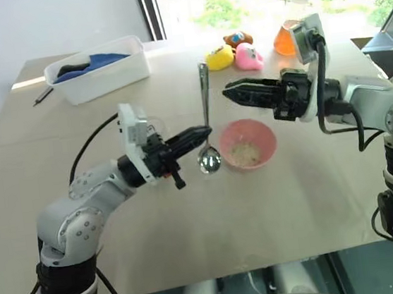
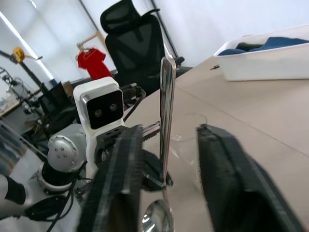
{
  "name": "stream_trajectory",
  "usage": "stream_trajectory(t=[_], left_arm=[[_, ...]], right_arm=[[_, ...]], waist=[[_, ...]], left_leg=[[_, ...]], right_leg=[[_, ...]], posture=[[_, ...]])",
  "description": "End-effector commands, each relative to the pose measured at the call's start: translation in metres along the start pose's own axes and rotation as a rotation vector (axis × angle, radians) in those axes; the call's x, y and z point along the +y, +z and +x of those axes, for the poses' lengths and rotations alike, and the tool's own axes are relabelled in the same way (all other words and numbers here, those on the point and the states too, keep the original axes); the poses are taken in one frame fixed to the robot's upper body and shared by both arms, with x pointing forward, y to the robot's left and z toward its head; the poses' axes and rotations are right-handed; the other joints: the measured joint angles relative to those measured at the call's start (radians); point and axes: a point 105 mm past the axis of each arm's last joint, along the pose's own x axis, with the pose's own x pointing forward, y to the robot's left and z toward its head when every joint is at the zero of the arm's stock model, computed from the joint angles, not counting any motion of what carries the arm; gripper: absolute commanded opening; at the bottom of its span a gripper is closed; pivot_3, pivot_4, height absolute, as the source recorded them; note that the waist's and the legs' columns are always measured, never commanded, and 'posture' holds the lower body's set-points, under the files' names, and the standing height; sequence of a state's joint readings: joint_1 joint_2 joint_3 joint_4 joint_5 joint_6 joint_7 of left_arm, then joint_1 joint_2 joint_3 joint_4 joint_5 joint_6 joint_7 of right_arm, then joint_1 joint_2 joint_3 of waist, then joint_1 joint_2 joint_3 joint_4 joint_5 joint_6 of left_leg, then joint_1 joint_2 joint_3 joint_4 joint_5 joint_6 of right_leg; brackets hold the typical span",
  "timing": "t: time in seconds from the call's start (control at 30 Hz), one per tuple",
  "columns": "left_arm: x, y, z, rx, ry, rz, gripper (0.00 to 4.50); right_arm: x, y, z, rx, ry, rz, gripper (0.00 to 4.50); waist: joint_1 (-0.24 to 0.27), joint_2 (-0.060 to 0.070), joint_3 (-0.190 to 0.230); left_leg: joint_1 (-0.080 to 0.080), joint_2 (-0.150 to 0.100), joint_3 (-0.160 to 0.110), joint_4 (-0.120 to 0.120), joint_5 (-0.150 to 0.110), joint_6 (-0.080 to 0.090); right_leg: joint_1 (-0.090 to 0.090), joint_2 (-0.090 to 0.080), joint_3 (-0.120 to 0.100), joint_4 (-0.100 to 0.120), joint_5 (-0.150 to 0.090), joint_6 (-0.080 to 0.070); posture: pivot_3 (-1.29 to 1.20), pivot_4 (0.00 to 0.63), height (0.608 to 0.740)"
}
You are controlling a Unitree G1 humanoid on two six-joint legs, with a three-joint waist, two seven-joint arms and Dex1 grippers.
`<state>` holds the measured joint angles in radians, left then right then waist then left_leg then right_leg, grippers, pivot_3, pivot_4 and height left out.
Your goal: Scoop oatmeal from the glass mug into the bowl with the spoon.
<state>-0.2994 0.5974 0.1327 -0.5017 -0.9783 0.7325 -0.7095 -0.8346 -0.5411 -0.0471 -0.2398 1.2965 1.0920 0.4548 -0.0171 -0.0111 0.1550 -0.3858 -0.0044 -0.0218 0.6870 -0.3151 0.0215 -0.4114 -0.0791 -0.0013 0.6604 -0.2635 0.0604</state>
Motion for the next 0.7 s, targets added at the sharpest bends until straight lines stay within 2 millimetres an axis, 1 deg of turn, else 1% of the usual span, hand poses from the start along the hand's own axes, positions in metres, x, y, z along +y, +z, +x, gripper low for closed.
stream_trajectory(t=[0.03,0.23,0.5,0.53,0.6,0.67,0.7], left_arm=[[-0.018,0.004,0.003,0.019,-0.107,0.017,0.0],[-0.021,-0.003,0.002,0.074,-0.161,0.011,0.0],[-0.02,-0.003,0.004,0.08,-0.181,0.013,0.0],[-0.021,-0.003,0.004,0.08,-0.183,0.011,0.0],[-0.022,-0.004,0.004,0.082,-0.186,0.007,0.0],[-0.022,-0.005,0.003,0.086,-0.187,0.005,0.0],[-0.021,-0.006,0.002,0.092,-0.185,0.004,0.0]], right_arm=[[0.013,0.009,0.004,0.001,0.072,-0.066,3.31],[0.018,0.007,0.01,0.041,0.129,-0.093,3.31],[0.032,-0.001,0.011,0.125,0.246,-0.105,3.31],[0.033,-0.002,0.011,0.132,0.255,-0.103,3.08],[0.033,-0.002,0.011,0.138,0.261,-0.1,2.37],[0.033,-0.002,0.01,0.142,0.261,-0.098,1.43],[0.032,-0.002,0.009,0.144,0.261,-0.096,1.07]], waist=[[0.0,0.0,0.0],[0.0,0.0,0.0],[0.0,0.0,0.0],[0.0,0.0,0.0],[0.0,0.0,0.0],[0.0,0.0,0.0],[0.0,0.0,0.0]], left_leg=[[0.0,0.0,0.0,0.0,0.0,0.0],[0.0,0.0,0.0,0.0,0.0,0.0],[0.0,0.0,0.0,0.0,0.0,0.0],[0.0,0.0,-0.001,0.0,0.0,0.0],[0.0,0.0,-0.001,0.0,0.0,0.0],[0.0,0.0,-0.001,0.0,0.0,0.0],[0.0,0.0,-0.001,0.0,0.0,0.0]], right_leg=[[0.0,0.0,0.0,0.0,0.0,0.0],[0.0,0.0,0.0,0.0,0.0,0.0],[0.0,0.0,0.0,0.0,0.0,0.0],[0.0,0.0,0.0,0.0,0.0,0.0],[0.0,0.0,0.0,0.0,0.0,0.0],[0.0,0.0,0.0,0.0,0.0,0.0],[0.0,0.0,0.0,0.0,0.0,0.0]], posture=[[0.0,0.15,0.74],[0.0,0.15,0.74],[0.0,0.15,0.74],[0.0,0.15,0.74],[0.0,0.15,0.74],[0.0,0.15,0.74],[0.0,0.15,0.74]])
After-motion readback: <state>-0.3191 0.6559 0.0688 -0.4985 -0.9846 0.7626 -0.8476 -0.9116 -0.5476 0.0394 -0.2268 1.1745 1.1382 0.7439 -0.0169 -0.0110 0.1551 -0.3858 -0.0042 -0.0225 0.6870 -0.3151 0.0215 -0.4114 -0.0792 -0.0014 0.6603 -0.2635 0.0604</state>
